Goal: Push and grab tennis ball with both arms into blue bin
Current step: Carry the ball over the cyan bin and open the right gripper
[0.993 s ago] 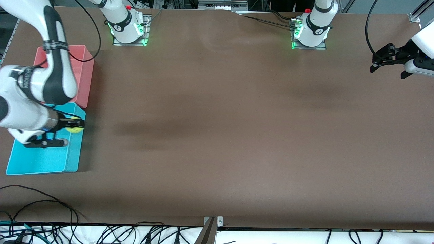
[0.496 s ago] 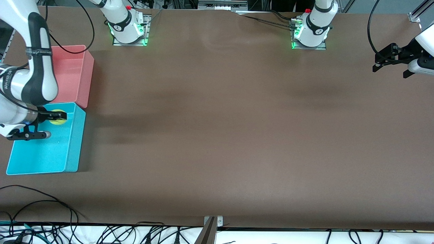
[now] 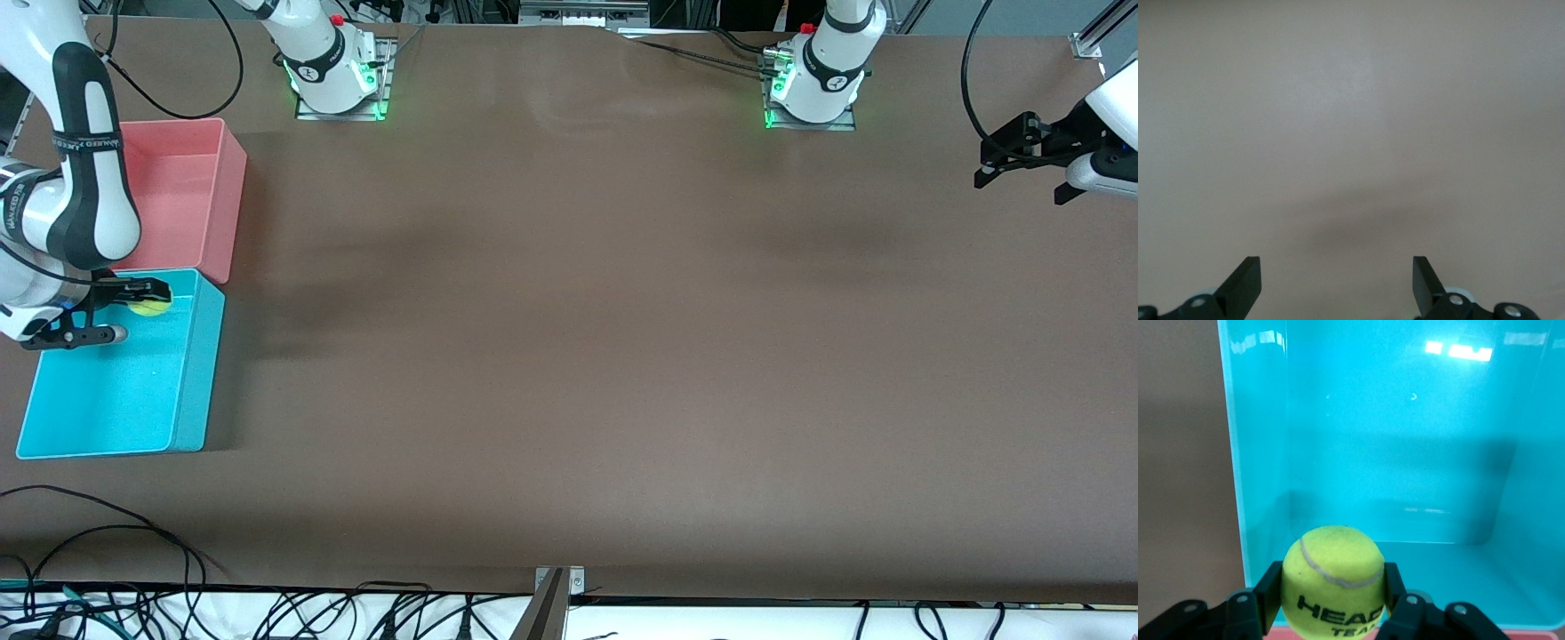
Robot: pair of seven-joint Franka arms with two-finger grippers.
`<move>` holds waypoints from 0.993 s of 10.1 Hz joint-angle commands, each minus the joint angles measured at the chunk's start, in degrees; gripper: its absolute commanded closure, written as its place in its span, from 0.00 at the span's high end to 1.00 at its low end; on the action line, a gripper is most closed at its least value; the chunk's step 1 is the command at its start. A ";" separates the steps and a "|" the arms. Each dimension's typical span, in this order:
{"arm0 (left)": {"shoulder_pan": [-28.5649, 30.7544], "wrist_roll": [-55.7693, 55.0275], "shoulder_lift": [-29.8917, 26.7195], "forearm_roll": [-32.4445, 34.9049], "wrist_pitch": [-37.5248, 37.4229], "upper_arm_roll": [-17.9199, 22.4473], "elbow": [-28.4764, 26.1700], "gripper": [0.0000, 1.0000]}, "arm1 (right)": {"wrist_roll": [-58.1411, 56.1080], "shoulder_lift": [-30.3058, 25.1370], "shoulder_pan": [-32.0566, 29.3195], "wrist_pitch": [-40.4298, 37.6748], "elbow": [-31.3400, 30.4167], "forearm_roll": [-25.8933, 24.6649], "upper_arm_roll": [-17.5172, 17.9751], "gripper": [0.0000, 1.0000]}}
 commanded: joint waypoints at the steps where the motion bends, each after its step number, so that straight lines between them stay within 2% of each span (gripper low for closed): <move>1: 0.36 -0.18 0.53 -1.34 -1.35 -0.05 1.71 1.00 | -3.27 0.61 -1.61 1.57 -1.57 1.87 0.37 0.29; 4: 0.36 -0.26 0.53 -1.34 -1.35 -0.14 2.05 1.00 | -6.36 2.20 -3.81 1.57 -1.40 2.48 0.63 0.34; 5: 0.36 -0.35 0.53 -1.34 -1.44 -0.13 2.06 1.00 | -6.36 3.08 -3.73 1.57 -1.13 4.67 0.81 0.67; 6: 0.36 -0.18 0.62 -1.34 -1.61 -0.13 2.06 1.00 | -6.44 3.43 -3.55 1.48 -0.78 4.95 0.81 0.80; 7: 0.27 -0.26 0.54 -1.34 -1.61 -0.31 2.15 1.00 | -6.53 3.52 -3.46 1.31 -0.61 4.95 0.81 1.00; 10: 0.27 -0.18 0.62 -1.34 -1.70 -0.22 2.15 1.00 | -6.53 3.53 -3.29 0.96 -0.25 4.95 0.90 1.00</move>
